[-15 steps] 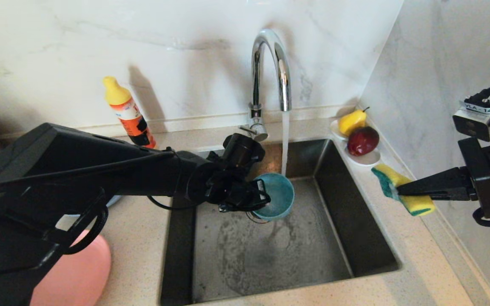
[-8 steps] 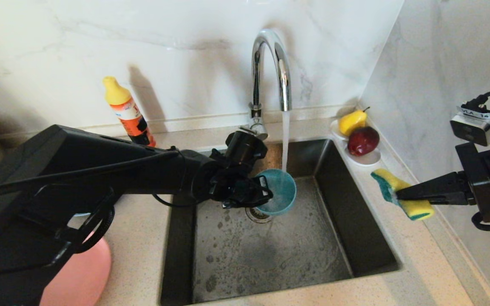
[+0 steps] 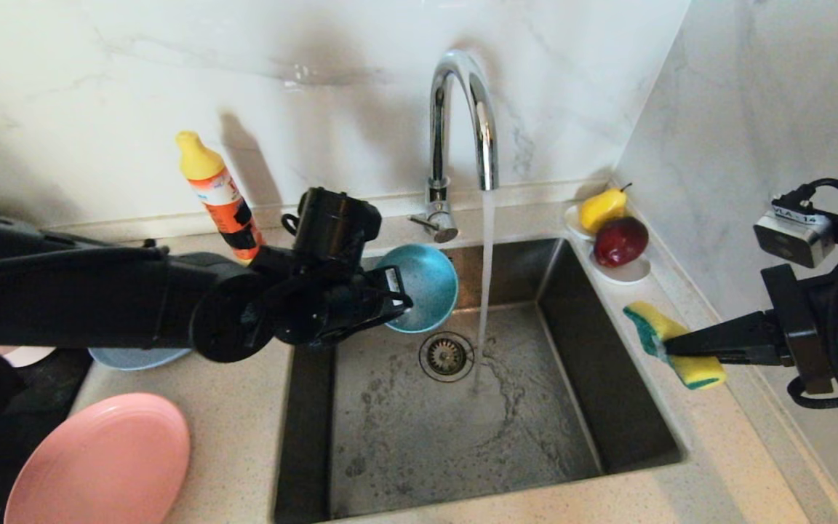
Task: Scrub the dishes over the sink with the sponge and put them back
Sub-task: Rinse the bowl
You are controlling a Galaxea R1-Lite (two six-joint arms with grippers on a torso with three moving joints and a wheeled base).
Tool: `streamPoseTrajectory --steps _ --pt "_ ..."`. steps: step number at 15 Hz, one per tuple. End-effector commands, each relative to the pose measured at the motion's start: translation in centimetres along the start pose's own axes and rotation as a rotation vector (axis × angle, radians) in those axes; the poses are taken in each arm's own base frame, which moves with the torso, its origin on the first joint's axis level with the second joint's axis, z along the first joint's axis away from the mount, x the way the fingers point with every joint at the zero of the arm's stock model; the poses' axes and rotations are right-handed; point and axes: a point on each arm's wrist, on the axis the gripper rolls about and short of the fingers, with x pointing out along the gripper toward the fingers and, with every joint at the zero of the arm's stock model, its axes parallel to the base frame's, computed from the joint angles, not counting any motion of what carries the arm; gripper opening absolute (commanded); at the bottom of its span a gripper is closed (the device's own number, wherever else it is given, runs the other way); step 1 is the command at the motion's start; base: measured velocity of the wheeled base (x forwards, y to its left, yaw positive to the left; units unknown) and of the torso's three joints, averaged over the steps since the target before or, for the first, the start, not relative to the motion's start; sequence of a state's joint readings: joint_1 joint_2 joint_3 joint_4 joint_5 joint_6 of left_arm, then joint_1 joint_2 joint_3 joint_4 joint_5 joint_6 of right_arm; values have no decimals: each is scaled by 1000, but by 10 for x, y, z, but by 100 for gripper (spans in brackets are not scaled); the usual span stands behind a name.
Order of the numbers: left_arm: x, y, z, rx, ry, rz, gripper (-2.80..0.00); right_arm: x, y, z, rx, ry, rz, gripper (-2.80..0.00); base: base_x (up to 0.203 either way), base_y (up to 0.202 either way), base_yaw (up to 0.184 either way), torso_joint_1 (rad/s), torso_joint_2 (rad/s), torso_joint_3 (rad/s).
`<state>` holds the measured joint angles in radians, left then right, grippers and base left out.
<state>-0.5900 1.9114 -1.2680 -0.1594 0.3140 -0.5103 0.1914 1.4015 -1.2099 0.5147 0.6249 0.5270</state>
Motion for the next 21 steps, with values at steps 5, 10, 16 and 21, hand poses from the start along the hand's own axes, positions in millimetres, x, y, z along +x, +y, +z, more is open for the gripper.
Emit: streamPoseTrajectory --steps 5,10,16,21 --pt "-69 29 18 48 -495 -163 -280 4 -5 -5 18 26 -5 -280 0 0 0 0 0 0" --pt "-94 40 20 47 -614 -296 -280 11 -10 -2 30 55 12 -280 0 0 0 0 0 0" --pt "-114 42 33 77 -748 -340 -280 23 -16 3 35 60 11 -280 0 0 0 0 0 0" --pt "-141 47 42 78 -835 -420 -280 24 -17 4 37 62 10 -280 0 0 0 0 0 0"
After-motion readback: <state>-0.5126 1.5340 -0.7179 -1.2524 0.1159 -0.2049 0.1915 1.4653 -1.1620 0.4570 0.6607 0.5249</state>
